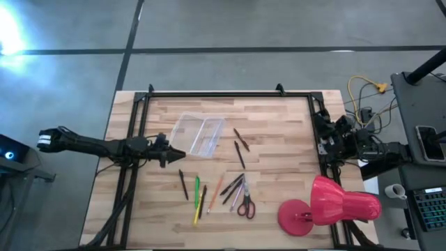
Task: Pick & place school supplies into a supply box
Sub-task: Put the black scissors into the transparent supply box
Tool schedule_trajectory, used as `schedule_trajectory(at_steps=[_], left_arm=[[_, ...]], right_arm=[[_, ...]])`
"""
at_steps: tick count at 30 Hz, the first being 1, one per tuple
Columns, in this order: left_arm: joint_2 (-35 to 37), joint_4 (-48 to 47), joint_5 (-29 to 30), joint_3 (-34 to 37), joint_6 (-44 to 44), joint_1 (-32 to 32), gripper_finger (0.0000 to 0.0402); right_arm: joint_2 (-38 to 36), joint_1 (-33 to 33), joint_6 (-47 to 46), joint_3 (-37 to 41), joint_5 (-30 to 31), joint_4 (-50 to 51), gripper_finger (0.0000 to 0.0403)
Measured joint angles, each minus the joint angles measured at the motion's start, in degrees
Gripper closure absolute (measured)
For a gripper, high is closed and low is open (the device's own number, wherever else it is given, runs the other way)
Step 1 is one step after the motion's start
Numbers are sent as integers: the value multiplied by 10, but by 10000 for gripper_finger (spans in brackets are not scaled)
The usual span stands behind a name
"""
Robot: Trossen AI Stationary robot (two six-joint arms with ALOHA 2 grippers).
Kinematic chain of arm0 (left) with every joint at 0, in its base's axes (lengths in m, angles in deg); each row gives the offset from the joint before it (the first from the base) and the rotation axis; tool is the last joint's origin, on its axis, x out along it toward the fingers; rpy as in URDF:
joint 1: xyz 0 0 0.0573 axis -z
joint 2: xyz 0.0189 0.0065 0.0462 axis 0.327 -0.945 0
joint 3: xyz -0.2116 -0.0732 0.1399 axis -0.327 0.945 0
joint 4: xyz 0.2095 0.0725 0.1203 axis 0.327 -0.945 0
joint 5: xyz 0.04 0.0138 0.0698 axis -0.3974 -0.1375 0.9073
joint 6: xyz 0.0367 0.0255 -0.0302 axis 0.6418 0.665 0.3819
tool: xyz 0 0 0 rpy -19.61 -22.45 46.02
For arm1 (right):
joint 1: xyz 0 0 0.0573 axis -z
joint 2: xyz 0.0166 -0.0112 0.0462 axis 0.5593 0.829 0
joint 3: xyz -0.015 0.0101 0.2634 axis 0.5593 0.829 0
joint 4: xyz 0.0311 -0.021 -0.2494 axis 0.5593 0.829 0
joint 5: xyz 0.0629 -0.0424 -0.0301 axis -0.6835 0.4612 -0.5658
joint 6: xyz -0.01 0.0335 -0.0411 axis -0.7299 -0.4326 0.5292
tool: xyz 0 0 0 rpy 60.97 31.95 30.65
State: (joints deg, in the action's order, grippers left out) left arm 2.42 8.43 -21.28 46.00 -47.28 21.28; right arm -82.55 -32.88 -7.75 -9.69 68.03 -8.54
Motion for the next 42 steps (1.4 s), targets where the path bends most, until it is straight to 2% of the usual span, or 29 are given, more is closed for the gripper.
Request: schedule_trajectory(at_steps=[4, 9, 12, 19, 24, 28, 32, 38, 42], left_arm=[[-1, 3, 5, -2, -81, -1, 297], [-4, 1, 22, -2, -85, -2, 297], [-4, 1, 26, -2, -84, -2, 297], [-4, 1, 26, -2, -83, -2, 297], [-4, 1, 26, -2, -100, -2, 297], [-4, 1, 26, -2, -102, -2, 297], [-4, 0, 26, -2, -102, -2, 297], [-4, -1, 26, -1, -102, -2, 297], [-4, -1, 26, 0, -107, -2, 297]], right_arm=[[23, 0, -93, 0, 2, -1, 344], [114, 0, -329, 0, 2, 24, 344], [179, 0, -430, 0, 2, 33, 344], [295, 4, -495, 0, 95, 28, 344], [378, 4, -603, 0, 55, 24, 344], [450, 2, -622, -16, -4, 49, 344], [526, 2, -610, -99, -74, 197, 344], [655, 1, -535, -286, -218, 586, 344], [741, -11, -483, -380, -300, 698, 344]])
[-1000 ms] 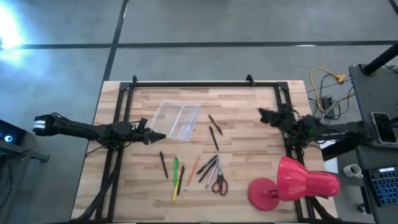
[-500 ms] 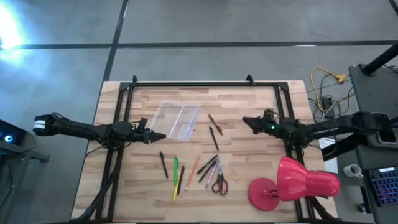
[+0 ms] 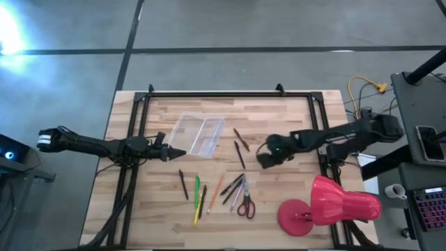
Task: Pick & place school supplies into a supply box
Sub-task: Put the black scissors into the transparent supply box
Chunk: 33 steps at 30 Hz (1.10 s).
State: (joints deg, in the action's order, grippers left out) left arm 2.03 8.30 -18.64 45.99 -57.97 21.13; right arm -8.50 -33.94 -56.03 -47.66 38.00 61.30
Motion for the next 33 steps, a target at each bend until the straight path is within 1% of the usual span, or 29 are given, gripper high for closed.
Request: schedule_trajectory(at_steps=[2, 4, 7, 10, 15, 19, 24, 29, 33], left_arm=[[0, 0, 0, 0, 0, 0, 297], [0, 0, 0, 0, 0, 0, 297], [0, 0, 0, 1, 0, 1, 297], [0, 0, -1, 1, 0, 2, 297], [0, -10, -14, 1, 4, 2, 297], [0, -43, -52, 1, 25, 2, 297], [0, -85, -83, 1, 65, 2, 297], [-1, -105, -95, 1, 106, 2, 297], [-3, -105, -95, 1, 110, 2, 297]], right_arm=[[37, -11, 13, -38, -16, 10, 339], [70, -24, 17, -69, -18, 10, 328], [118, -42, 9, -106, -18, 13, 305], [159, -65, -17, -134, -19, 18, 277], [205, -117, -102, -176, -19, 21, 232], [228, -158, -189, -216, -3, 21, 207], [272, -198, -280, -272, 5, 28, 193], [339, -228, -356, -347, 5, 108, 191], [383, -241, -373, -415, 7, 176, 191]])
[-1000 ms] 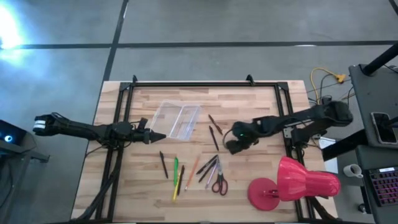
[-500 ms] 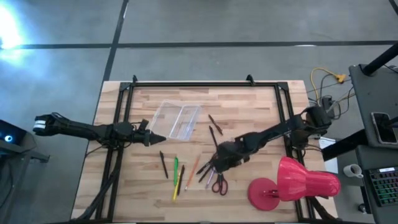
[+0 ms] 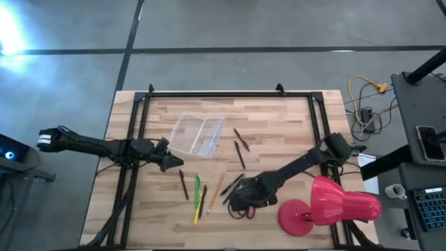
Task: Pick & place school supplies into a supply box
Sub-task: Put the black scissors into the transparent supply box
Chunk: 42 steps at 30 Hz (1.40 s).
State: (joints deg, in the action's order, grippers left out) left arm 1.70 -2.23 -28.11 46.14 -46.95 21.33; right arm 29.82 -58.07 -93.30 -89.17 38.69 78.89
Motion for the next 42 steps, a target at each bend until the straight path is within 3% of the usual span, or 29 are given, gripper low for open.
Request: schedule_trajectory(at_steps=[7, 15, 20, 30, 36, 42], left_arm=[[-3, -1, 0, 0, 0, 0, 297], [-4, -6, -9, 0, 0, 0, 297], [-4, -9, -11, 0, 0, 0, 297], [-4, -14, -12, 0, 0, 0, 297], [-4, -13, -12, 0, 0, 0, 297], [-3, -8, -12, -2, 0, 0, 297]], right_arm=[[61, 3, -20, -74, 23, 72, 202], [76, 5, -50, -80, 34, 80, 233], [81, 8, -20, -78, 46, 125, 251], [96, 7, 33, -76, 27, 137, 342], [76, -4, 14, -80, 79, 153, 342], [35, -29, -93, -97, 238, 217, 342]])
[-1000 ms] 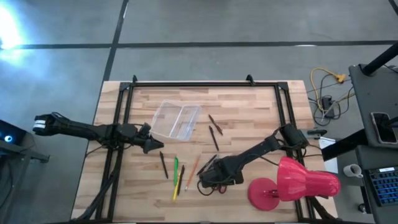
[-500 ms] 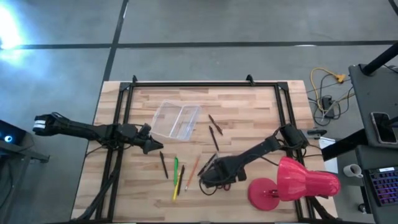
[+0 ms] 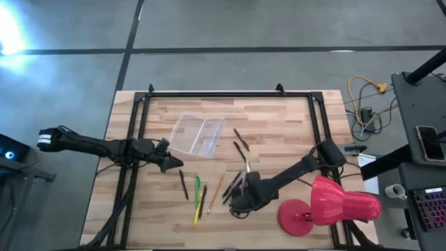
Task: Pick & place school supplies into a supply box
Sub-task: Put the black scissors into the transparent supply box
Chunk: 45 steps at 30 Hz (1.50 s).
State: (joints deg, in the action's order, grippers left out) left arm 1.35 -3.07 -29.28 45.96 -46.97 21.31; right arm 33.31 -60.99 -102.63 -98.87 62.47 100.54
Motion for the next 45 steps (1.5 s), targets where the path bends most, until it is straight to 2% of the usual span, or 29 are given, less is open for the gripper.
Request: schedule_trajectory(at_steps=[5, 9, 11, 13, 18, 22, 27, 29, 36, 45], left_arm=[[0, 4, -1, 0, 0, 0, 297], [0, 3, 0, 0, 0, 0, 297], [0, 3, 0, 0, 0, 0, 297], [0, 3, 0, 0, 0, 0, 297], [0, 3, 2, 0, 0, 0, 297], [2, 3, 2, 0, -5, 0, 297], [9, 4, 0, 0, -5, 0, 297], [9, 3, -4, 0, -5, 0, 297], [12, 3, -10, 0, -5, 0, 297], [11, -3, -3, 2, -5, 0, 297]], right_arm=[[-60, -7, -10, -6, 111, 24, 342], [-108, 21, 3, -5, 226, 7, 342], [-132, 47, 46, -5, 257, -24, 342], [-145, 81, 132, -5, 264, -81, 342], [-149, 184, 341, -7, 216, -263, 343], [-129, 251, 390, -7, 150, -357, 343], [-100, 301, 407, -7, 60, -434, 343], [-86, 307, 400, -7, 42, -472, 343], [-31, 307, 339, -8, 7, -568, 343], [14, 303, 270, -8, -32, -564, 343]])
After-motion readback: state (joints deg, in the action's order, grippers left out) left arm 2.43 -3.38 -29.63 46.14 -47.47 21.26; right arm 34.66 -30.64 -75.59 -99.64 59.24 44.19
